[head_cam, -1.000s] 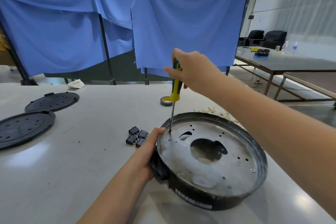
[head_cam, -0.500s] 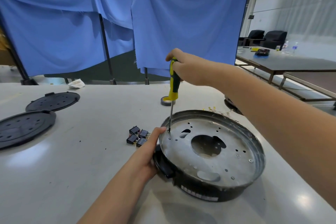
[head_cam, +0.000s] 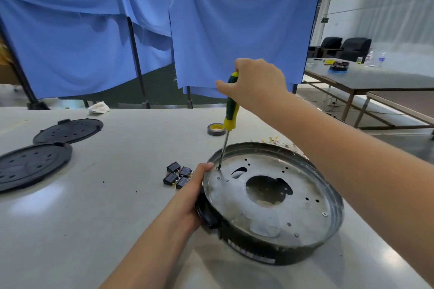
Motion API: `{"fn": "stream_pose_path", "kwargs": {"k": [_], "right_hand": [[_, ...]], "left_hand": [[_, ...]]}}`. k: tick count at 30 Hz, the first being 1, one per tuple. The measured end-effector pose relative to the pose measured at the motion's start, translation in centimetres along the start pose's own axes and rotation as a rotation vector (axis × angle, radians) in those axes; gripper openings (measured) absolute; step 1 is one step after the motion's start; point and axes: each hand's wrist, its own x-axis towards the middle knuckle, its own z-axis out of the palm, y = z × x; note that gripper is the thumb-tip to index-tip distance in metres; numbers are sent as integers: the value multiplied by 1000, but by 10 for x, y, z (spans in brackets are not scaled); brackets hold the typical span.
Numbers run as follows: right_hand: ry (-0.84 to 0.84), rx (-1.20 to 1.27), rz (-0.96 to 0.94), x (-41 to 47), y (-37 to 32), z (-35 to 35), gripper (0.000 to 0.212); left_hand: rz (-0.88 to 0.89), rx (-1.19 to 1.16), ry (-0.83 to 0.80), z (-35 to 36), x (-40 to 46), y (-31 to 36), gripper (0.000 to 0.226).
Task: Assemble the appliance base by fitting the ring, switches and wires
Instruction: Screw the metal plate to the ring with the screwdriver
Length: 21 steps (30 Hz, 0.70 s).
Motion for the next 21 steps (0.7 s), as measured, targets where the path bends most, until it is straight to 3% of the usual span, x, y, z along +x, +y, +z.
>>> {"fn": "stream_pose_path", "kwargs": {"k": [5,9,13,16,21], "right_hand": [[-38,43,40,-7,14,0,47],[-160,388,165,-16,34,-16,43],[-82,674,299,-21,62,-27,47],[-83,967,513,-30,86,-32,51],[-229,1469,850,-66,139,-17,28]], "left_hand": [[-4,1,-36,-1,-1,1,35],[-9,-29,-75,-1,-2,4,31],[120,-100,-118,-5,-2,10,26],[198,-102,-152,-9,-3,14,31],[265,-54,-134,-14,-3,18,38]]}}
